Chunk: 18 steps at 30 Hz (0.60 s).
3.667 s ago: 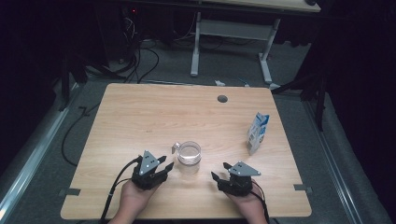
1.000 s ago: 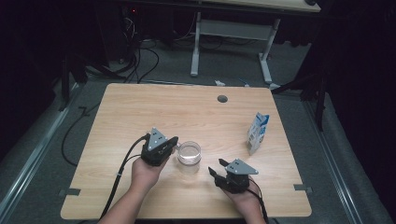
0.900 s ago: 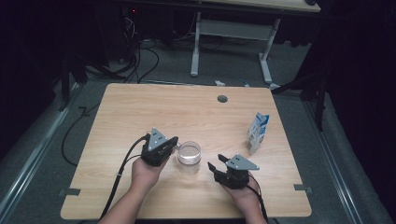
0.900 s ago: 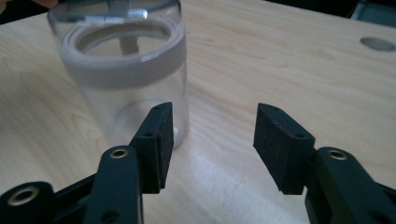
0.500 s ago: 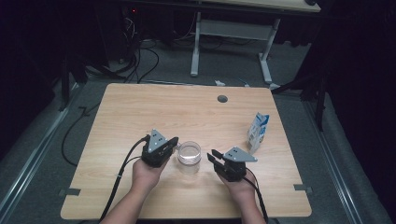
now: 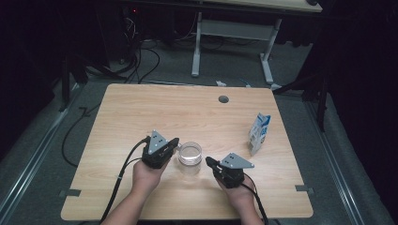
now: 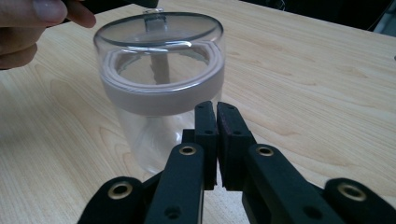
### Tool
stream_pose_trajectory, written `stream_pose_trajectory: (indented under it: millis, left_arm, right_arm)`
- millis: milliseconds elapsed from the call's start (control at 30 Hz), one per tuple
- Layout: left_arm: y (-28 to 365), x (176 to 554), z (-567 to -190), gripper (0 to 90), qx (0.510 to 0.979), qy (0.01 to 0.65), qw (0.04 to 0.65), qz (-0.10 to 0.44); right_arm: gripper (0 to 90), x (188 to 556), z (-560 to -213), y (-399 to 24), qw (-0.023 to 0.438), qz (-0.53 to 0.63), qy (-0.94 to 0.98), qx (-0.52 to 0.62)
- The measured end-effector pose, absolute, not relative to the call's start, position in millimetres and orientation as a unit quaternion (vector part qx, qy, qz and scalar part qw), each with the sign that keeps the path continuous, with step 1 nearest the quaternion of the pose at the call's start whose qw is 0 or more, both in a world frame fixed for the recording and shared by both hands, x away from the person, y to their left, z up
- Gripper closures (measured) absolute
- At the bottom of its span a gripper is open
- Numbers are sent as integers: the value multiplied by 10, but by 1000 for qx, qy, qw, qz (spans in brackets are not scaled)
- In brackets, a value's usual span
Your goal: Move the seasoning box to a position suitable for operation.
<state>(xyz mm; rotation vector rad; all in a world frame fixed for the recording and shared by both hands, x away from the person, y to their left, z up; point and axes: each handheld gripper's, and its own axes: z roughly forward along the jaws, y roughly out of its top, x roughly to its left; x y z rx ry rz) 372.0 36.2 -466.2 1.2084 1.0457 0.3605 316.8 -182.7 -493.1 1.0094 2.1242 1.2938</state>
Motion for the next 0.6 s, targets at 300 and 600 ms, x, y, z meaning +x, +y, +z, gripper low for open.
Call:
stream_pose_trajectory:
  millis: [300,600]
  left_arm:
    - [364,3724,-4657,900,536,471,683,157]
    - [369,3726,-4667,900,534,472,684,157]
  right_arm:
    - [900,3128,-4894,-1773,232,470,777,350]
    - [900,3128,-4898,-1771,231,470,778,348]
